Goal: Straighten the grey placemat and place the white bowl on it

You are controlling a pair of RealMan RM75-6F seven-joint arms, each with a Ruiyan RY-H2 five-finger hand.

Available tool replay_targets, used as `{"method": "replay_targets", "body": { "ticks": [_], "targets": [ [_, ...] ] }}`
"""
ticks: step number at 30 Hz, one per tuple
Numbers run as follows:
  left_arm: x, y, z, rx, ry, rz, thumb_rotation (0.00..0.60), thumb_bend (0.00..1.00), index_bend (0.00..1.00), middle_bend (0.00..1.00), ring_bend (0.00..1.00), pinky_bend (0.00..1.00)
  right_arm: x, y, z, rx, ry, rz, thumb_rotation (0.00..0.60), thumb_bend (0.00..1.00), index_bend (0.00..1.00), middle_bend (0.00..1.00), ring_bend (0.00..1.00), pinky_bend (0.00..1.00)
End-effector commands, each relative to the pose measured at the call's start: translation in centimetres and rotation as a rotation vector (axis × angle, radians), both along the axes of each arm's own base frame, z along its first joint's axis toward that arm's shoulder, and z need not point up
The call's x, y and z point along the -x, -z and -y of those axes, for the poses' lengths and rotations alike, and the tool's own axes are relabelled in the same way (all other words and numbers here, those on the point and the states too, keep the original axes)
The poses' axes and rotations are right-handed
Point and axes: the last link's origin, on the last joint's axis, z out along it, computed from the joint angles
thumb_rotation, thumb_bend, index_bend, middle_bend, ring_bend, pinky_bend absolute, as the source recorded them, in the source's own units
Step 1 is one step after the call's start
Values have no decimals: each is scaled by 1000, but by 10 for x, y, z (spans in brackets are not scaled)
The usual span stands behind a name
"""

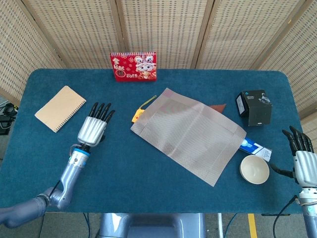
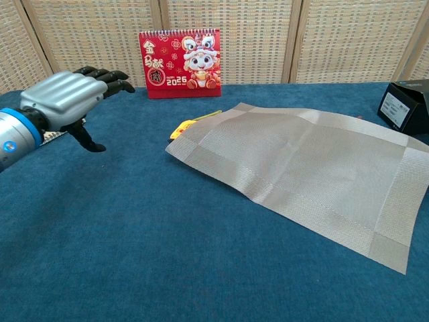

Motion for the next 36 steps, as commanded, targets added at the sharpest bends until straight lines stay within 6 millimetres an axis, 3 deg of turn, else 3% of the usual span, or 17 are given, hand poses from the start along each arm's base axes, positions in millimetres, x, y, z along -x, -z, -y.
{"method": "replay_targets", "body": {
  "ticks": [1,7,14,36],
  "targets": [
    [-11,17,-6,24,17,-35,600,128,124,0,0,0,1,-1,1,0,4,7,600,152,128,0,0,0],
    [-30,48,-12,35,48,-69,600,130,115,0,0,0,1,-2,1,0,1,22,600,152,130,0,0,0],
    [-44,71,-18,15,86,-101,600,130,109,0,0,0,2,-5,2,8,1,41,600,153,131,0,0,0],
    [-79,111,-32,0,125,-143,600,136,136,0,0,0,4,-14,4,22,1,100,600,152,134,0,0,0]
  ]
}}
